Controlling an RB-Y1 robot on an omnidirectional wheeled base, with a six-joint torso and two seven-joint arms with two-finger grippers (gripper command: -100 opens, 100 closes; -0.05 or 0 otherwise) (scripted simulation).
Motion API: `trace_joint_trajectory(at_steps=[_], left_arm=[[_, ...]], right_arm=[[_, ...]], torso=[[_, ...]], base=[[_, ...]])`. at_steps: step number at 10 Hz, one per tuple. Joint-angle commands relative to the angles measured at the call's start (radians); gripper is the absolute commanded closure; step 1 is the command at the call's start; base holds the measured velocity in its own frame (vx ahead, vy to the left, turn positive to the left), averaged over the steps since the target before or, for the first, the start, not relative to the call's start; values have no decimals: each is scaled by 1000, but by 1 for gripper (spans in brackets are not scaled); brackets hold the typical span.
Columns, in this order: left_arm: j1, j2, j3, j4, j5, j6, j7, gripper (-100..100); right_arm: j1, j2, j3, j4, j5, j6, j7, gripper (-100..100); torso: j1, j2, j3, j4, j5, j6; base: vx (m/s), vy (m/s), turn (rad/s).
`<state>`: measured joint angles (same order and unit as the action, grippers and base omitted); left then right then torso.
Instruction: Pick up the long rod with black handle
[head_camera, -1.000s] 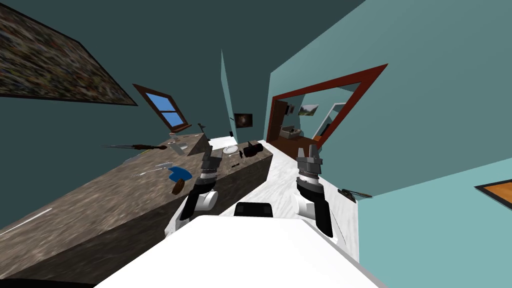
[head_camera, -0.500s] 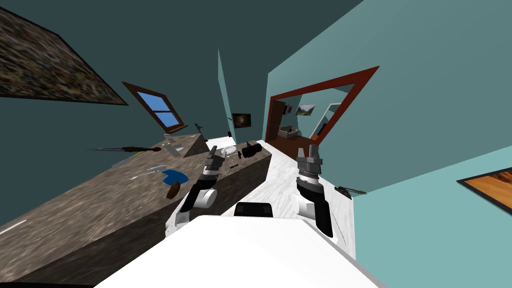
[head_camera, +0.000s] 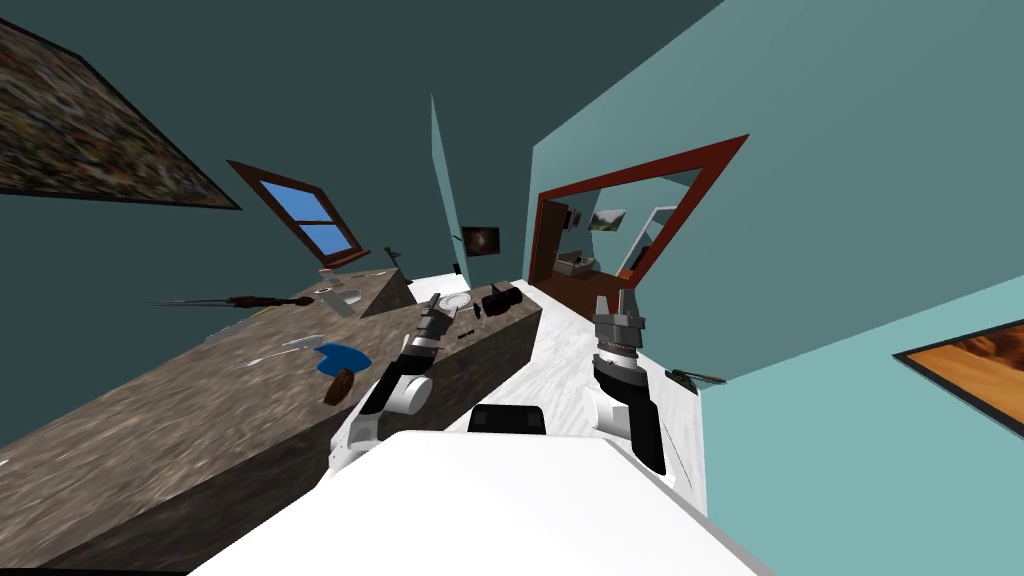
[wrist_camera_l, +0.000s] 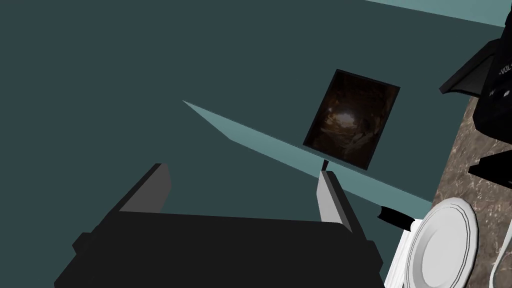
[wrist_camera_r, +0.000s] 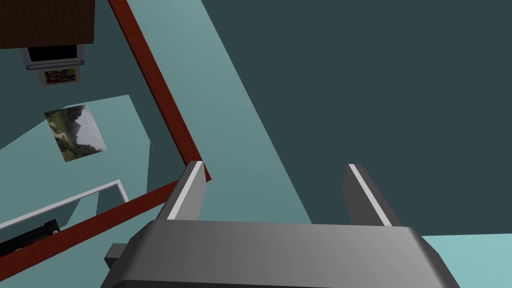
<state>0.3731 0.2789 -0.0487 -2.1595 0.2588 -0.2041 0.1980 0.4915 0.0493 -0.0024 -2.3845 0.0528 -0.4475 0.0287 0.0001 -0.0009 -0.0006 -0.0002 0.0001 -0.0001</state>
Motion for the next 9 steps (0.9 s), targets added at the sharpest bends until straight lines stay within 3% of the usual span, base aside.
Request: trace_joint_trajectory(at_steps=[1,2,5,6,9], left_arm=[[-14,29,-3,11,37,50,36,-100],[-14,29,-3,11,37,63,36,-100],[-38,82,-8,25,107,150,100,-100],[-38,82,-8,25,107,175,100,-100],[-65,139,-13,42,180,262,168,-100]], right_arm=[[0,0,0,0,0,0,0,0],[0,0,0,0,0,0,0,0],[0,0,0,0,0,0,0,0],[0,0,0,0,0,0,0,0],[0,0,0,0,0,0,0,0]], torso=[[0,0,0,0,0,0],[0,0,0,0,0,0],[0,0,0,0,0,0],[0,0,0,0,0,0],[0,0,0,0,0,0]], base=[[14,1,-69],[12,2,-27],[15,1,-52],[13,3,-29],[14,4,-55]])
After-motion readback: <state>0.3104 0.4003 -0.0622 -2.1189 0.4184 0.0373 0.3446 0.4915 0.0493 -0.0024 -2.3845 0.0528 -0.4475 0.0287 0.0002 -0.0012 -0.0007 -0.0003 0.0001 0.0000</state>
